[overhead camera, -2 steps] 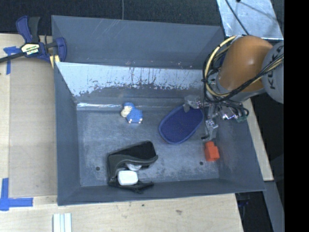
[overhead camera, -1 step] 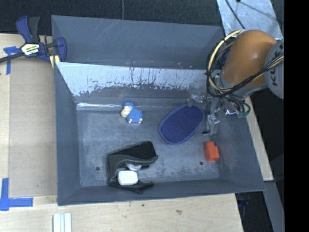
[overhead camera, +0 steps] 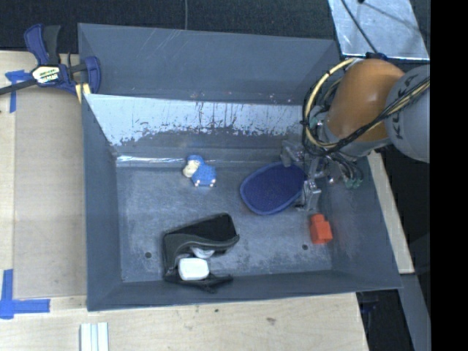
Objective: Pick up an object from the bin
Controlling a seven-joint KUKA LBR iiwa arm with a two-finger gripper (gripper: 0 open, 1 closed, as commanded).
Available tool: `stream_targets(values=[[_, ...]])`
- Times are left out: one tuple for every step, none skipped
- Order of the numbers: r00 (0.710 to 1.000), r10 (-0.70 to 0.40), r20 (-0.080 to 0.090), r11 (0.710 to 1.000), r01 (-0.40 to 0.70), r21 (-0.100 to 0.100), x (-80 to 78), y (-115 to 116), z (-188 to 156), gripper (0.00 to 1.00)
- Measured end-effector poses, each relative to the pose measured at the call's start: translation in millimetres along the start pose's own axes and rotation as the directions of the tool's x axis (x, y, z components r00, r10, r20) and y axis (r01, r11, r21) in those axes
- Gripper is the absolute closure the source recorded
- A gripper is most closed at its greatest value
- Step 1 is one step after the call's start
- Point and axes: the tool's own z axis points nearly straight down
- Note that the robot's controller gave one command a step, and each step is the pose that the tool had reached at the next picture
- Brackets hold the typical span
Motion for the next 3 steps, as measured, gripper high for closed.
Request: stream_targets(values=[[1.000,-0.001,0.004,1.000,0.001,0.001,-1.4,-0.6,-1.7,0.00],[1.000,-0.001,0.013,1.000,0.001,0.003,-4.1,-1.3,-5.5,1.00],[1.000,-0.003,0.004,1.000,0.003,0.003,-7.6,-2.6,-73.2,1.00]])
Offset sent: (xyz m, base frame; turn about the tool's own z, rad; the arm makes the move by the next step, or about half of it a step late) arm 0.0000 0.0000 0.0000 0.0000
